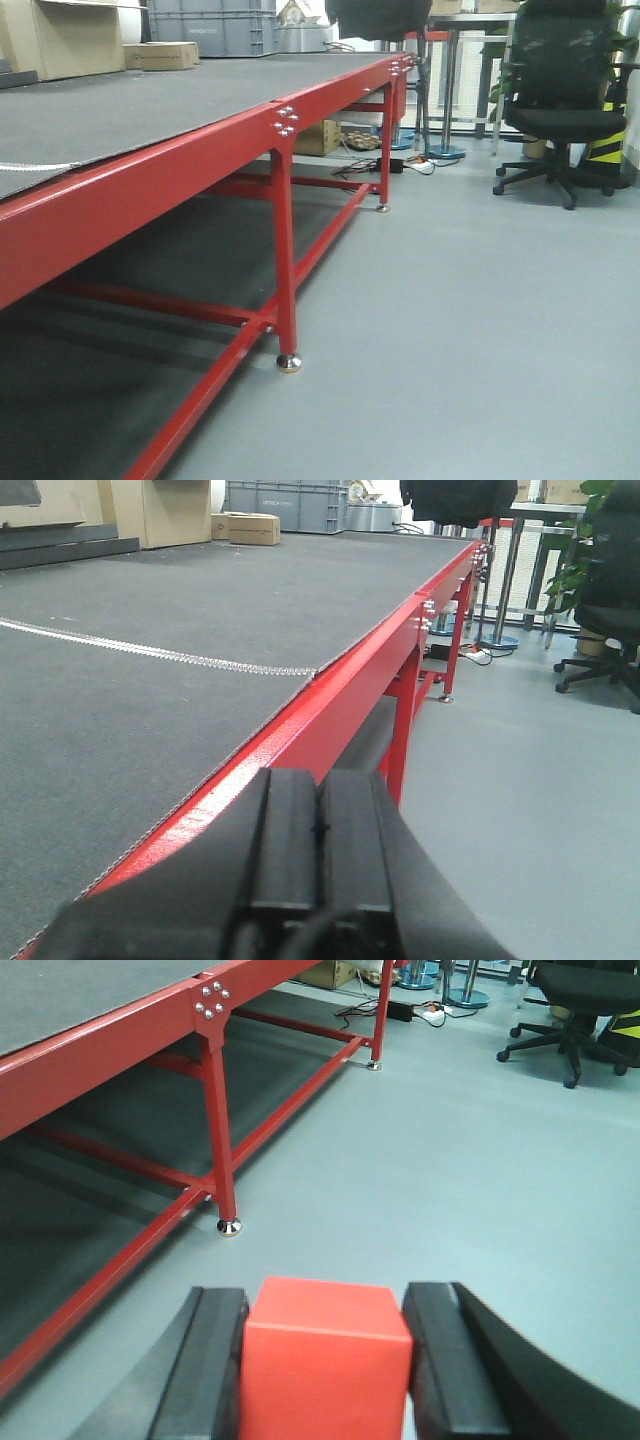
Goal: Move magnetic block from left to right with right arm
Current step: 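Turn the base away from the platform while holding the cube, then drive the base forward along the red table holding the cube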
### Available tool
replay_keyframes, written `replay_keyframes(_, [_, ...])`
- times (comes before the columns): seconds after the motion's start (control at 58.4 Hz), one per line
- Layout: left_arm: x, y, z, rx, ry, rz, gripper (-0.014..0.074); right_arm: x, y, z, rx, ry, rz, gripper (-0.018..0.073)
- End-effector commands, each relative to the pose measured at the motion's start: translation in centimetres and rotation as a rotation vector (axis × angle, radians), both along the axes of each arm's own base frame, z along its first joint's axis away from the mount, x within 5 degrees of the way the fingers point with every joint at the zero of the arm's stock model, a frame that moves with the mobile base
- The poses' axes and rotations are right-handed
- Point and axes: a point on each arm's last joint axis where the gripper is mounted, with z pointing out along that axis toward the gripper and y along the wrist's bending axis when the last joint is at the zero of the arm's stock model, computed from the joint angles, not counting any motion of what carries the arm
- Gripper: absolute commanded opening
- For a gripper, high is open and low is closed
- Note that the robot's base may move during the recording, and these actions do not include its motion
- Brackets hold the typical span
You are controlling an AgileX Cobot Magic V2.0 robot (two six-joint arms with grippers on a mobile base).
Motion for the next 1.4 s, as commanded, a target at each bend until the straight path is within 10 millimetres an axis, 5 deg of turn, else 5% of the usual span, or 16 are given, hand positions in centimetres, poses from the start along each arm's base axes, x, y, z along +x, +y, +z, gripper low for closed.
replay_keyframes(0.0, [-0.13, 0.08, 0.56, -0.014, -0.089, 0.008, -0.0126, 0.07, -0.01, 1.54, -0.015, -0.104, 0.004, 0.0153])
replay_keyframes(1.387, [-0.13, 0.08, 0.56, -0.014, -0.089, 0.008, -0.0126, 0.07, -0.01, 1.54, -0.015, -0.104, 0.004, 0.0153])
